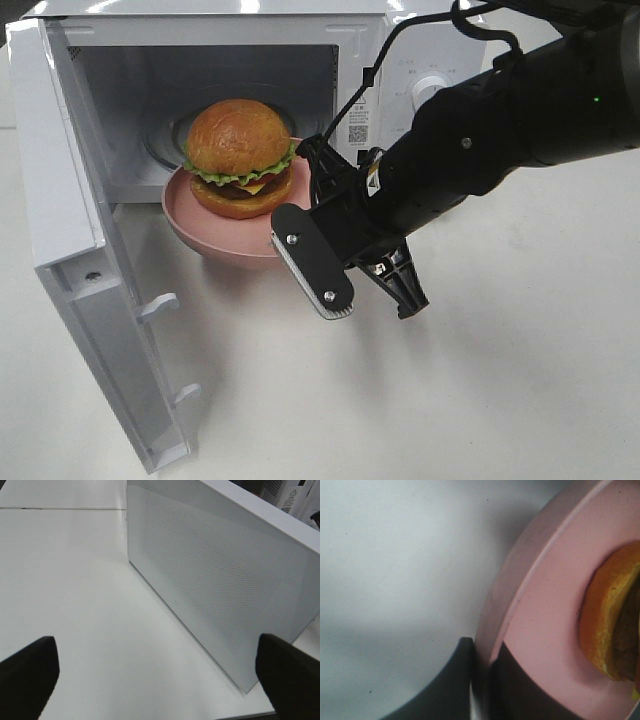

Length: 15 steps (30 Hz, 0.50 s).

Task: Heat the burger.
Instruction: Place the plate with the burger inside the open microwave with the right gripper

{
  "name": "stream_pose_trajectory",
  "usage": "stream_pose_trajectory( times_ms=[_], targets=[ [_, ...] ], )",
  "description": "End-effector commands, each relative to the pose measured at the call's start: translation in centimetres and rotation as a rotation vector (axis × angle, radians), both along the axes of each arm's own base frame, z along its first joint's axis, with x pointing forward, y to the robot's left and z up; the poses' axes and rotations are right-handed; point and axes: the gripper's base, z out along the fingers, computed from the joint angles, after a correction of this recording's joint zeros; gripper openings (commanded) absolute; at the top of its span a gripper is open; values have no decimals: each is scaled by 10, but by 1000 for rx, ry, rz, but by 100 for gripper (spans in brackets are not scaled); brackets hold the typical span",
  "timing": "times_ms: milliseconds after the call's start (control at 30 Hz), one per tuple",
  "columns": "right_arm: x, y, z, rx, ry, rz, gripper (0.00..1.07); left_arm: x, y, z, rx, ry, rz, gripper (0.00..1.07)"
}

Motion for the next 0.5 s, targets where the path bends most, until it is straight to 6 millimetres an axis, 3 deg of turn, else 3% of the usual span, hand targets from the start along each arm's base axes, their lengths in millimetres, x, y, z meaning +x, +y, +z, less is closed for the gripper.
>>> stream_pose_trajectory(
  times_ms=[33,500],
  targets=[
    [14,12,18,90,-78,-32,0,-2,-1,-1,-8,-15,-6,100],
    [33,25,19,96,-49,-72,0,-2,-1,-1,-8,-15,-6,100]
  ],
)
